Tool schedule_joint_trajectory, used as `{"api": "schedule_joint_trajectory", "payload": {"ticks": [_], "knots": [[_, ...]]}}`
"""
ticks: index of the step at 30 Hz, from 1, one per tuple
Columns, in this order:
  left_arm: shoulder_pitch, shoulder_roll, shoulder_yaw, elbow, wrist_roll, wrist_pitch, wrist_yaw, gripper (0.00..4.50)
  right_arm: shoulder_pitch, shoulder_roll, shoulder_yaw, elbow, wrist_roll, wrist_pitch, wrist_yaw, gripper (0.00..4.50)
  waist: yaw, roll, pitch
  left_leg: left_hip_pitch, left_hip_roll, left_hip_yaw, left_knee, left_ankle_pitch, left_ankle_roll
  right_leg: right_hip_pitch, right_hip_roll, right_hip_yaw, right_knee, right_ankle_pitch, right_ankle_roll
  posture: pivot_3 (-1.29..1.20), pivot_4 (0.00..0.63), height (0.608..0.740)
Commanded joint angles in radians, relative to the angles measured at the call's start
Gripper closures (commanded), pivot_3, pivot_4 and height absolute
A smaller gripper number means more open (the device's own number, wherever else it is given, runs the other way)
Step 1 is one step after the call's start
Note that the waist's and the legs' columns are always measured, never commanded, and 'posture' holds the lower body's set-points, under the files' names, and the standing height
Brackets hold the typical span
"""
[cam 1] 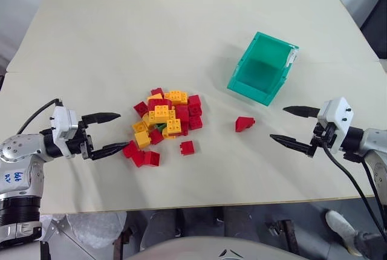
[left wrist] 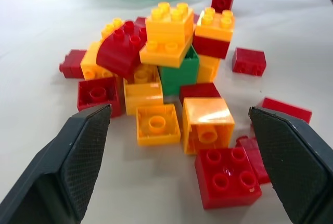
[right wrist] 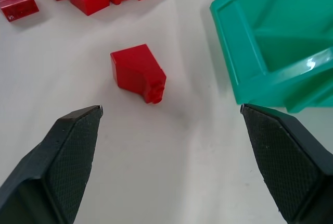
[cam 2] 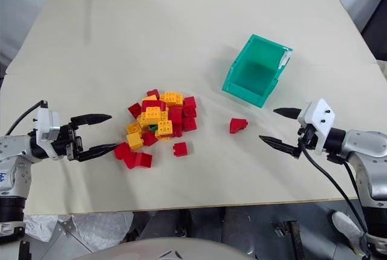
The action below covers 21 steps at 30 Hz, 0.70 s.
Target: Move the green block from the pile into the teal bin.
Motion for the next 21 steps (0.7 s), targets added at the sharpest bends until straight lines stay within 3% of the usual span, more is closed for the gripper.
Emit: {"api": "schedule_joint_trajectory", "payload": {"ticks": [1,6,11,15,21], "knots": [[-0.008,0.006,0.023,-0.034,-0.019,-0.001,0.007,0.00,-0.015,0.011,-0.008,-0.007,0.013,0.000,-0.009,0.04,0.000,0.000,0.000,0.000,0.000,0.000,0.000,0.000,0.000,0.000,0.000,0.000,0.000,0.000,0.000,0.00,0.150,0.740],[-0.050,-0.008,0.037,-0.075,-0.028,0.111,0.155,0.00,-0.024,0.023,-0.006,-0.003,0.009,-0.004,-0.019,0.04,0.003,0.000,0.000,0.000,0.000,0.000,0.001,0.000,0.000,0.000,0.000,0.000,0.001,0.000,0.000,0.00,0.150,0.740],[-0.038,-0.005,0.014,-0.118,-0.042,0.096,0.084,0.00,-0.035,0.037,-0.001,-0.005,0.008,-0.002,-0.029,0.04,0.000,0.000,0.000,0.000,0.000,0.001,0.001,0.000,0.000,0.000,0.001,0.001,0.001,0.000,0.000,0.00,0.150,0.740],[-0.018,-0.016,-0.028,-0.171,-0.041,0.055,0.001,0.88,-0.047,0.048,0.007,-0.018,0.015,0.005,-0.033,0.00,-0.001,0.000,0.000,0.001,0.000,0.002,0.001,0.000,0.000,0.000,0.002,0.002,0.001,0.000,0.000,0.00,0.150,0.740],[-0.042,-0.044,-0.140,-0.256,-0.054,0.080,-0.080,2.82,-0.068,0.077,0.049,-0.076,0.051,0.032,-0.020,0.00,0.001,0.000,0.000,0.001,0.001,0.003,0.001,0.000,0.000,0.000,0.003,0.003,0.001,0.000,0.000,0.00,0.150,0.740]]}}
